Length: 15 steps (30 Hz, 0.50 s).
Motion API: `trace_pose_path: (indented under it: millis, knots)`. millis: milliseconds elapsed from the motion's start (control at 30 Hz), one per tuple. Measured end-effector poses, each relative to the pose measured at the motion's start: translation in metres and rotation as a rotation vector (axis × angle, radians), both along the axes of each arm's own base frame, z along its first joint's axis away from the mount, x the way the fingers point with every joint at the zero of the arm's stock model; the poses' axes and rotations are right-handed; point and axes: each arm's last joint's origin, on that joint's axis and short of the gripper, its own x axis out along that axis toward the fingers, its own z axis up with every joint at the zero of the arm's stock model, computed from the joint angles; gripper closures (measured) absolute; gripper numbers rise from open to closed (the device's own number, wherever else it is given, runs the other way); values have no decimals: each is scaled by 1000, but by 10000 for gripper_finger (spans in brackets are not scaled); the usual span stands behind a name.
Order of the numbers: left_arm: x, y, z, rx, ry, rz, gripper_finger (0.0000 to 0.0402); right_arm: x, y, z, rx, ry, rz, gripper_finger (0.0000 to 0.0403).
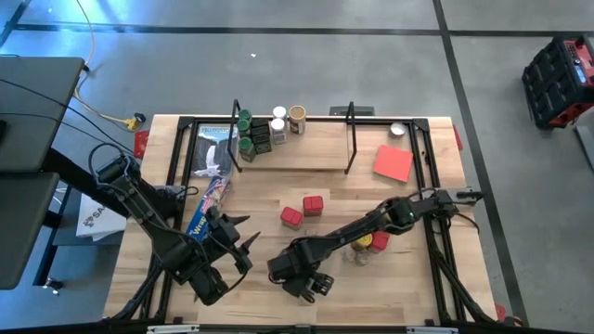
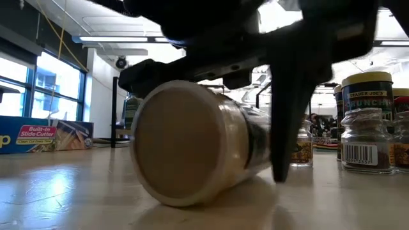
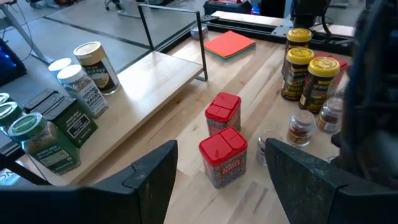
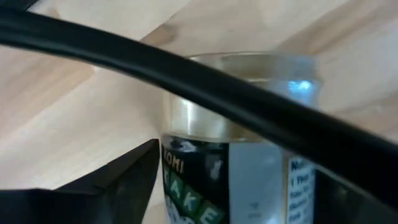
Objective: Shelf spices
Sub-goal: Put the gold seasoning bottle on the shelf and align it with the other gold seasoning bottle
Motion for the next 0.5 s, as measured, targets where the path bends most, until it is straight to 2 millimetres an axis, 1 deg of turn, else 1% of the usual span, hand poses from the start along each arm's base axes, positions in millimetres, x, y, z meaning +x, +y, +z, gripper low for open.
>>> trace_pose_path:
  millis: [133, 267, 333, 400, 500]
  knots:
    - [-1, -1, 0, -9, 9, -5, 163, 3, -3, 0, 26, 13, -57, 135]
    - [-1, -1, -1, -14, 14, -7, 163, 6, -2, 11, -17, -18, -123, 140]
    - [-1, -1, -1, -20, 9, -3, 163, 5, 1, 23, -18, -44, -154, 140]
    - [-3, -2, -1, -26, 4, -3, 163, 3, 0, 40, 3, -68, -181, 140]
    - [-8, -5, -1, -46, -11, -4, 163, -4, -6, 68, -10, -127, -223, 140]
